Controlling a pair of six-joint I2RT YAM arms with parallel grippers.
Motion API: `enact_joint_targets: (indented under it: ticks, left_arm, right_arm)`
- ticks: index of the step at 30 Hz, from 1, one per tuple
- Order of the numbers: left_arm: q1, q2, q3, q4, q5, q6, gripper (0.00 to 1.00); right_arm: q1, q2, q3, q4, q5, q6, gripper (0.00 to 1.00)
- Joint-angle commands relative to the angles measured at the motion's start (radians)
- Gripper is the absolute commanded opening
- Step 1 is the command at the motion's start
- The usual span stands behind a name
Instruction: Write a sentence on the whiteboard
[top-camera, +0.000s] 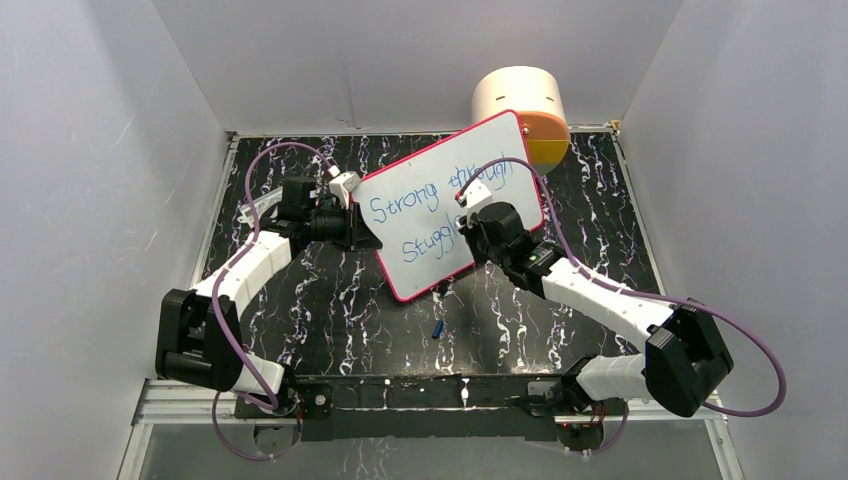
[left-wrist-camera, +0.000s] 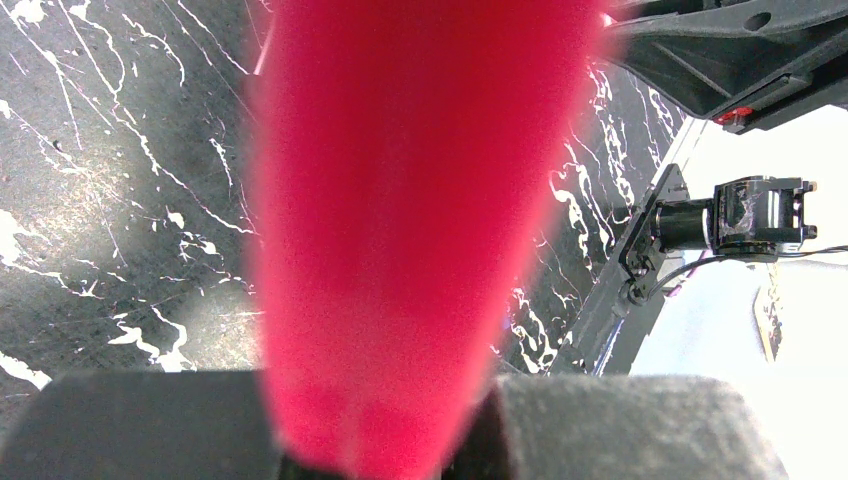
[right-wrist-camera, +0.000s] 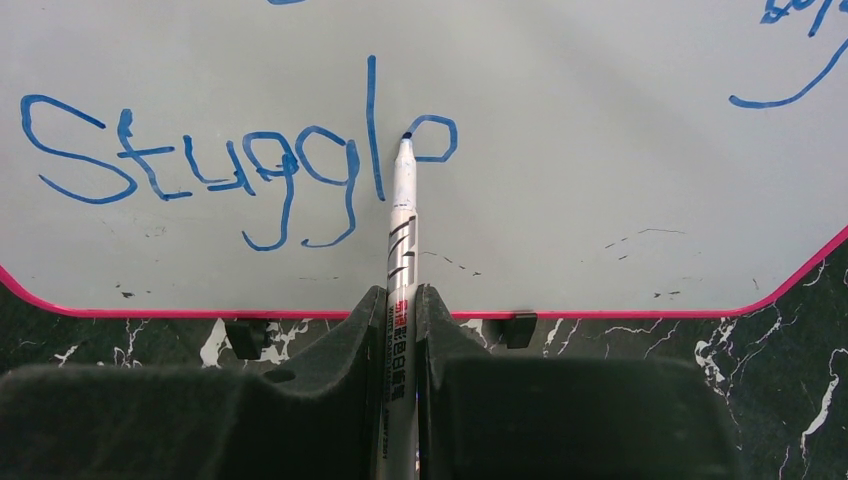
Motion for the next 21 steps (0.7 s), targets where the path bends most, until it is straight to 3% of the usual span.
enact_joint_targets:
  ticks: [1, 21]
  left_arm:
    - [0.007, 0.012, 0.007, -0.061, -0.092, 0.035, 0.00]
    - [0.007, 0.013, 0.006, -0.062, -0.094, 0.035, 0.00]
  right_arm:
    - [-0.003, -0.014, -0.006, -0.011, -0.006, 0.001, 0.00]
    - [-0.004, -0.023, -0.028, -0.047, 0.078, 0.002, 0.00]
